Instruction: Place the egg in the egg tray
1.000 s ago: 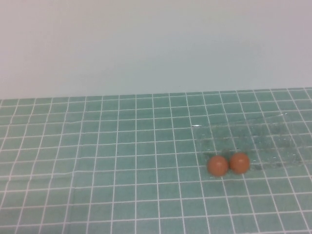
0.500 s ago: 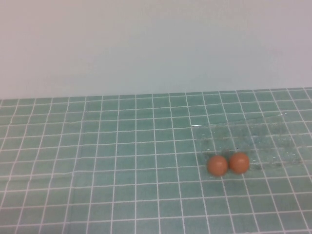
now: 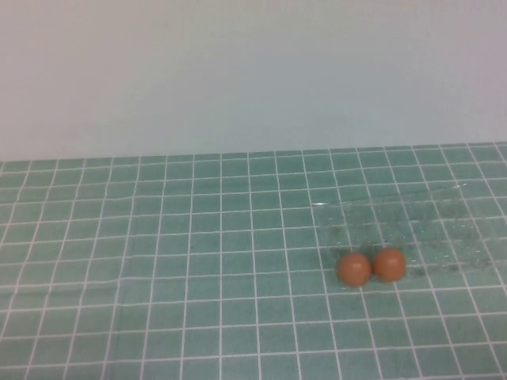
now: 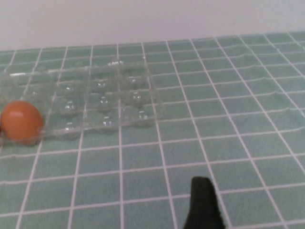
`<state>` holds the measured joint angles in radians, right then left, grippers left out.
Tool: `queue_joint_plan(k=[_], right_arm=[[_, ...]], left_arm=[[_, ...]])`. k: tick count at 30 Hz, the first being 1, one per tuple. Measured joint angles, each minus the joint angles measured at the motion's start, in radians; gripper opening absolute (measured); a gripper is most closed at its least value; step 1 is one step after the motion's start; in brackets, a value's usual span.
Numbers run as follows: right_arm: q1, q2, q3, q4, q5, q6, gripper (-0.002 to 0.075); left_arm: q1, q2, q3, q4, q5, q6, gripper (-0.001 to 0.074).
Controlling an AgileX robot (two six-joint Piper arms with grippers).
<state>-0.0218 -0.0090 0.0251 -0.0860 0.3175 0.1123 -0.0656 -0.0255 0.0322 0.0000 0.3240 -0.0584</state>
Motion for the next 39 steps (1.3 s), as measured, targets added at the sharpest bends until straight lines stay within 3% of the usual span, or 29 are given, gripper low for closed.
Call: queue_joint_plan(k=[39], right_arm=[[0.0, 0.0, 0.0, 0.0, 0.041, 0.0, 0.0451]], left_arm=[[0.0, 0.0, 0.0, 0.0, 0.0, 0.0, -0.0001]])
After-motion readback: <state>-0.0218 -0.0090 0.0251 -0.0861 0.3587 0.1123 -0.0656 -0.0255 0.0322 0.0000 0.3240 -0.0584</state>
